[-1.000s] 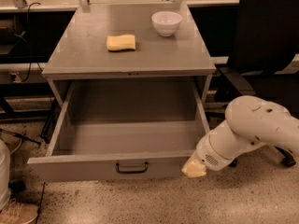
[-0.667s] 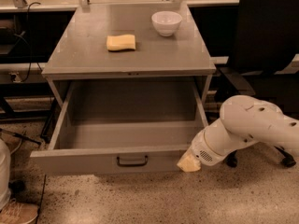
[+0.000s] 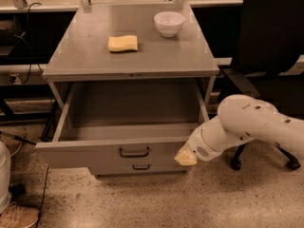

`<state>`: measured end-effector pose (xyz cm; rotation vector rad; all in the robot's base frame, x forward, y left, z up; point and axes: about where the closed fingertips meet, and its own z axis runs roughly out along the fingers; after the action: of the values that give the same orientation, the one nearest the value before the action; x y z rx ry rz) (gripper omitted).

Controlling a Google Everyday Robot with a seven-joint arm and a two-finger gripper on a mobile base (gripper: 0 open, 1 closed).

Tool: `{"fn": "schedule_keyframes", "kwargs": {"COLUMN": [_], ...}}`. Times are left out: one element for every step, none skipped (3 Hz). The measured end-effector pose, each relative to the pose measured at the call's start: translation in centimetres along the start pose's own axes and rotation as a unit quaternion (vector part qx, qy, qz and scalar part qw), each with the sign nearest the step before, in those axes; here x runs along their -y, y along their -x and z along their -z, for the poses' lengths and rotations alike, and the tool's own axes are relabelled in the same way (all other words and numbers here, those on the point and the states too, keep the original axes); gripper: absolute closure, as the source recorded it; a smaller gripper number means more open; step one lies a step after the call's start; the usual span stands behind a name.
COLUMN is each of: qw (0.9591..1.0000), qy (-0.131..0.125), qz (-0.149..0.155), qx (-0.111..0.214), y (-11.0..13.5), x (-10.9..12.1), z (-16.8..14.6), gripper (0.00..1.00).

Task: Close top drawer

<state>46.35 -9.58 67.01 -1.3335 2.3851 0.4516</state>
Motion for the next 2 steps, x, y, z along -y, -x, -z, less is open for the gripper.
{"fn": "schedule_keyframes", "kwargs": {"qw": [0.9997,0.9983], "qy": [-0.019,-0.046], "qz": [0.002,0.012], "qx": [0.015,0.034], "y": [0.5,1.4], "x": [1.2,3.7], "z": [-0.3,-0.8], "gripper": [1.0,1.0]}}
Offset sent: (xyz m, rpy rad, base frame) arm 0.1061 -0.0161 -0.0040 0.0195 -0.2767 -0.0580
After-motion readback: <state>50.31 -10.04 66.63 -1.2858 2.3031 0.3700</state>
